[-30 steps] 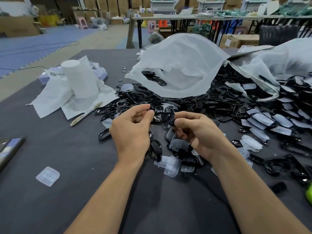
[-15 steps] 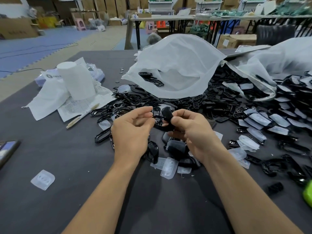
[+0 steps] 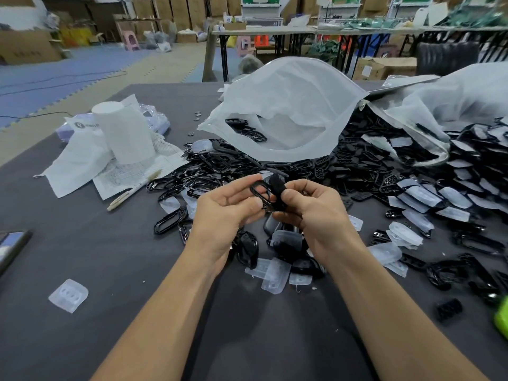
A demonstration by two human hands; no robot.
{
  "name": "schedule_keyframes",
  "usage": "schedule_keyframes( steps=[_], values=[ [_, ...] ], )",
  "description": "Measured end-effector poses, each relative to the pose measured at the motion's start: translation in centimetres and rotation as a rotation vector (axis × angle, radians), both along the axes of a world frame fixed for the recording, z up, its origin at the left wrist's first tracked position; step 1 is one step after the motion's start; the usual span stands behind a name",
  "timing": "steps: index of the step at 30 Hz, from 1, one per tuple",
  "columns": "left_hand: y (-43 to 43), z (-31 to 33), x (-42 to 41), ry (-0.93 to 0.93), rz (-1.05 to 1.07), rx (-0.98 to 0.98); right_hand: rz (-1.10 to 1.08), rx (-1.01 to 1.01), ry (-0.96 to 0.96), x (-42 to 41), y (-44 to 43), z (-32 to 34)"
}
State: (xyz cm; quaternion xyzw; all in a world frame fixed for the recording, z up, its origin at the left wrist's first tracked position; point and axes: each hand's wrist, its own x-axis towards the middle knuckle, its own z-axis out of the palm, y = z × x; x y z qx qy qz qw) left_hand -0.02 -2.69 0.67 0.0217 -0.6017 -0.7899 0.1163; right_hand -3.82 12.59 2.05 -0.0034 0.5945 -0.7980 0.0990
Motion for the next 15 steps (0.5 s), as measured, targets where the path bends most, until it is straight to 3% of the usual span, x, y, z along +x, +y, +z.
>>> schedule_keyframes(
  steps=[6, 9, 15],
  values=[
    [0.22, 0.19, -0.16, -0.044, 0.173, 0.029, -0.044, 0.145, 0.131, 0.03, -0.37, -0.44],
    [-0.05, 0.31, -0.23, -0.033, 0.272, 0.016, -0.077, 0.046, 0.060, -0.07, -0.27, -0.29],
    [-0.26, 0.68, 0.00, -0.072, 0.169, 0.019, -0.022, 0.183, 0.065, -0.21, 0.29, 0.09]
  ],
)
